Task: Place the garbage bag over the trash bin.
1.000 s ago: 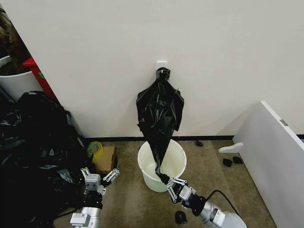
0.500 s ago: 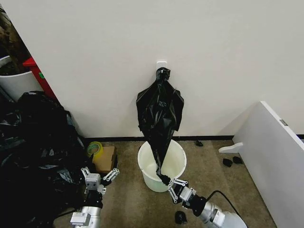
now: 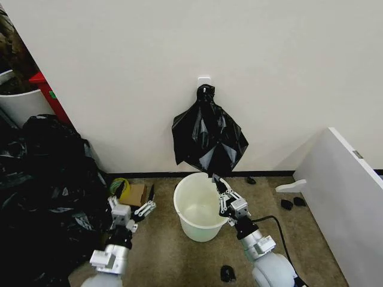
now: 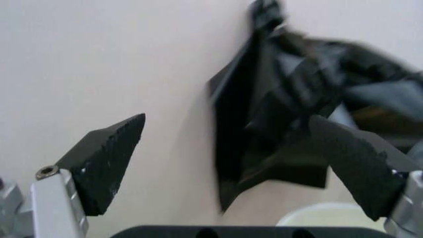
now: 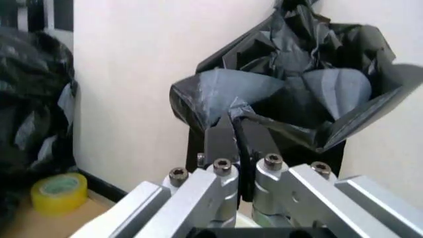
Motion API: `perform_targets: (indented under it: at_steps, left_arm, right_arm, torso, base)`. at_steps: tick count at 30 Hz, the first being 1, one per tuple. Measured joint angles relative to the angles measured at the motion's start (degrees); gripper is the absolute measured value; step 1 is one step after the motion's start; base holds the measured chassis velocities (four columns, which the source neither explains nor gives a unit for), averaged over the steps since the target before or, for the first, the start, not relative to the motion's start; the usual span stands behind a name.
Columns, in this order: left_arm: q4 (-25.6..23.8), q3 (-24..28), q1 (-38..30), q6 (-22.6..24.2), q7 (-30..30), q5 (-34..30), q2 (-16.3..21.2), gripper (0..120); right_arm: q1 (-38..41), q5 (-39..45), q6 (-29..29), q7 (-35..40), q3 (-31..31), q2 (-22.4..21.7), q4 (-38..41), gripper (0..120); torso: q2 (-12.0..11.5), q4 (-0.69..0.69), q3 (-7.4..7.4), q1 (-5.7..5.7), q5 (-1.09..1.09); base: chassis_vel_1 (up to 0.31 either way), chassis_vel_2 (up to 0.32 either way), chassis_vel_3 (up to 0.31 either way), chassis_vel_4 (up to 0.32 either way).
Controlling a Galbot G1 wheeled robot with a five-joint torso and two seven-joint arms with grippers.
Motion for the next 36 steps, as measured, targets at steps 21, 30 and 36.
perform_targets:
  at_steps: [21,30,36]
  left_arm:
    - [0.55,42.12,-61.18,30.41,-7.53,-30.7,24.99,95]
    - [1.93,48.33,-68.31,35.78,-8.17,-35.15,25.02,94]
    - [3.59,48.63,-67.57,37.02,-8.41,-36.61,23.69,84]
  right_arm:
    - [0.26,-9.81,4.87,-0.85,1.21,2.72,-3.32,0]
    - [-0.53,-9.7,5.36,-0.84,1.46,2.69,-2.96,0]
    - [-1.15,-9.57,5.42,-0.79,1.57,2.21,-1.98,0]
  torso:
    - [0.0,-0.03,0.01,0.0,0.04]
    - [0.0,0.0,0.0,0.0,0.02]
    - [0.0,0.0,0.0,0.0,0.01]
  base:
    - [0.0,0.0,0.0,0.0]
    - [0.0,0.0,0.0,0.0]
    - [0.0,0.0,0.0,0.0]
